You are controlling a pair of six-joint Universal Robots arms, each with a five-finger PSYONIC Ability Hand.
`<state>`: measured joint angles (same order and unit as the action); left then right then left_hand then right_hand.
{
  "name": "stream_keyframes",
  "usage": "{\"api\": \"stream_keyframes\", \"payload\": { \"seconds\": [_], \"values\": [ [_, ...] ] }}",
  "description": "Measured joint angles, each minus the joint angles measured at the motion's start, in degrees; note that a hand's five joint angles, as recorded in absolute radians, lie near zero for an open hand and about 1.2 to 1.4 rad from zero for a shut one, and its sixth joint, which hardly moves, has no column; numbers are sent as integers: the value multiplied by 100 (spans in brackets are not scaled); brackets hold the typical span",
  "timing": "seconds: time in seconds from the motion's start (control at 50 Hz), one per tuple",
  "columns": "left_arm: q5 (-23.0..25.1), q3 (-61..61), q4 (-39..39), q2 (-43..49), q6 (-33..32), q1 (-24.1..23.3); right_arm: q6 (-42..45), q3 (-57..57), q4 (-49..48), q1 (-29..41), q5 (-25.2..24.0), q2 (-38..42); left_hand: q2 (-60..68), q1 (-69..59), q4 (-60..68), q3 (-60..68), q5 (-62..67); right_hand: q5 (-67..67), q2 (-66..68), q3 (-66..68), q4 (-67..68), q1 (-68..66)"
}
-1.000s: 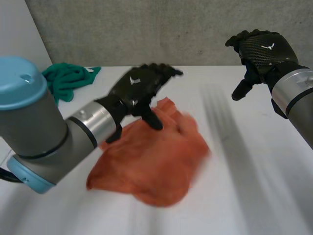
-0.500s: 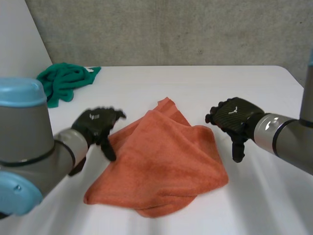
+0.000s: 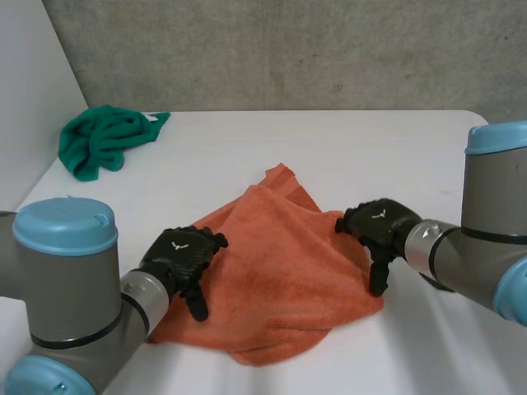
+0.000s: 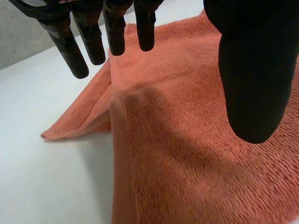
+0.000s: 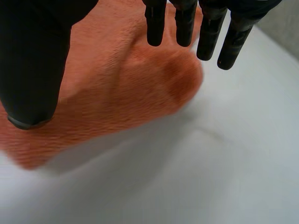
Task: Fold the laundry.
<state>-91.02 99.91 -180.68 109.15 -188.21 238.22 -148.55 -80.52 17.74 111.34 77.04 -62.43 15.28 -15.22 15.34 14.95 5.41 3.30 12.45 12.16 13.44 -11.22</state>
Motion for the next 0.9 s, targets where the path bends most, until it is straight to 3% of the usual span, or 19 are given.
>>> {"api": "stream_keyframes", "payload": {
  "seconds": [0.14,0.24,0.38,0.4,0.54,0.78,0.9],
  "values": [
    [51,-557,-543,389,-319,-114,-1377,-500,-342,-35,38,-177,0,0,0,0,0,0,0,2,0,0],
    [304,-1381,-787,897,-876,-189,-1783,-806,-803,-47,73,-467,0,0,0,0,2,0,0,2,0,0],
    [956,-2513,-726,1695,-1282,-204,-1771,-1044,-974,-58,75,-712,0,0,-1,0,-2,0,0,0,0,0],
    [1293,-3023,-595,2109,-1345,-206,-1680,-1167,-978,-64,74,-802,0,0,-1,0,-2,0,0,0,0,0],
    [1880,-3839,-423,2933,-1366,-240,-1511,-1363,-958,-117,74,-889,0,0,0,0,0,-1,0,0,0,0],
    [2369,-4725,-87,3690,-1359,-335,-1478,-1468,-955,-405,48,-991,1171,-1238,1171,1203,1162,0,0,0,0,0],
    [2412,-5262,315,4064,-1357,-374,-1411,-1561,-960,-617,9,-1035,2753,-2909,2743,2776,2500,0,0,0,0,0]
  ]
}}
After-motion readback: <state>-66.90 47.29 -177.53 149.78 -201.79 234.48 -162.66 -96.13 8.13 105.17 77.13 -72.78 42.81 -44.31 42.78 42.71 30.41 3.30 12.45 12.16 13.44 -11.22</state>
